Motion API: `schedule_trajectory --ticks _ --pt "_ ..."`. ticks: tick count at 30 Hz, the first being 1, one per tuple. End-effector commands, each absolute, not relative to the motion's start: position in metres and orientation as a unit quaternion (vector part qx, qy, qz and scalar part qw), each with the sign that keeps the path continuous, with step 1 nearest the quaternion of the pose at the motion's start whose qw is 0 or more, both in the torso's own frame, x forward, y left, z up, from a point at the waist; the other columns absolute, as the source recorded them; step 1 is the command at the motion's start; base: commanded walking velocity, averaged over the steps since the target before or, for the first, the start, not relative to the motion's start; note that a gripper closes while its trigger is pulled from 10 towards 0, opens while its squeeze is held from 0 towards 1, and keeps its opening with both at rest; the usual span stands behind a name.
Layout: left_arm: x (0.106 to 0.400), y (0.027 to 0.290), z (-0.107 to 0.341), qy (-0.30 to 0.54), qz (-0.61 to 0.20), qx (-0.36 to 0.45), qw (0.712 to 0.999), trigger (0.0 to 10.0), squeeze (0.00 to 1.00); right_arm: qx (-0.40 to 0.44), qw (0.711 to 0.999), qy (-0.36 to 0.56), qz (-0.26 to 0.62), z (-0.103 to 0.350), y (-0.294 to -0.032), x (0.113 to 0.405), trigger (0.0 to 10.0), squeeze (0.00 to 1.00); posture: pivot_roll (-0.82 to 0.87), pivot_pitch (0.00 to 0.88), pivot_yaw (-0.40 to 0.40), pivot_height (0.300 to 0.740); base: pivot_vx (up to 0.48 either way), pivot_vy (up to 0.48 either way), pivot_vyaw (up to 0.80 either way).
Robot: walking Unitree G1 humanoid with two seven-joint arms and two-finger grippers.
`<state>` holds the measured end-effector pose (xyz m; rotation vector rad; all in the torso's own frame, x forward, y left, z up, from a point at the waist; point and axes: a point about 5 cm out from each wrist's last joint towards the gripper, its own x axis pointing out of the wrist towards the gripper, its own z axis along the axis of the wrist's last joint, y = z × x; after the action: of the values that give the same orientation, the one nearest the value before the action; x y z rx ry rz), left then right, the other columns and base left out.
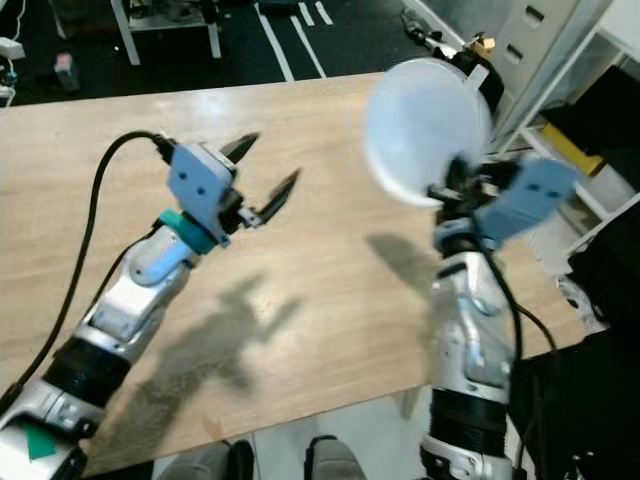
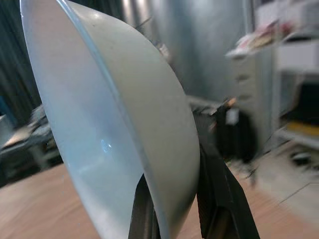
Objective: Setting the table
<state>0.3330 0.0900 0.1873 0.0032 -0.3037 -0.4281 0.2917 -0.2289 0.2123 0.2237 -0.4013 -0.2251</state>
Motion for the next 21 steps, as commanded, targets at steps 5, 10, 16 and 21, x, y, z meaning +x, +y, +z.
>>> schedule_trajectory --ticks 5,10,16,21 --pt "0.347 0.125 0.167 -0.107 -0.094 0.011 0.99 10.0 0.0 0.097 0.967 -0.198 -0.127 0.209 -0.231 0.291 10.0 0.0 0.0 0.0 0.059 0.74 0.0 0.0 0.0" --pt "0.35 0.133 0.172 -0.115 -0.081 0.033 0.99 10.0 0.0 0.103 0.966 -0.197 -0.134 0.207 -0.231 0.294 10.0 0.0 0.0 0.0 0.055 0.74 0.0 0.0 0.0" --pt "0.344 0.127 0.182 -0.088 -0.088 0.023 0.992 10.0 0.0 0.1 0.967 -0.196 -0.127 0.205 -0.227 0.294 10.0 0.0 -0.01 0.0 0.054 0.74 0.0 0.0 0.0" --pt "0.343 0.124 0.183 -0.082 -0.085 0.02 0.993 10.0 0.0 0.1 0.97 -0.188 -0.121 0.2 -0.224 0.295 10.0 0.0 -0.01 0.0 0.052 0.74 0.0 0.0 0.0"
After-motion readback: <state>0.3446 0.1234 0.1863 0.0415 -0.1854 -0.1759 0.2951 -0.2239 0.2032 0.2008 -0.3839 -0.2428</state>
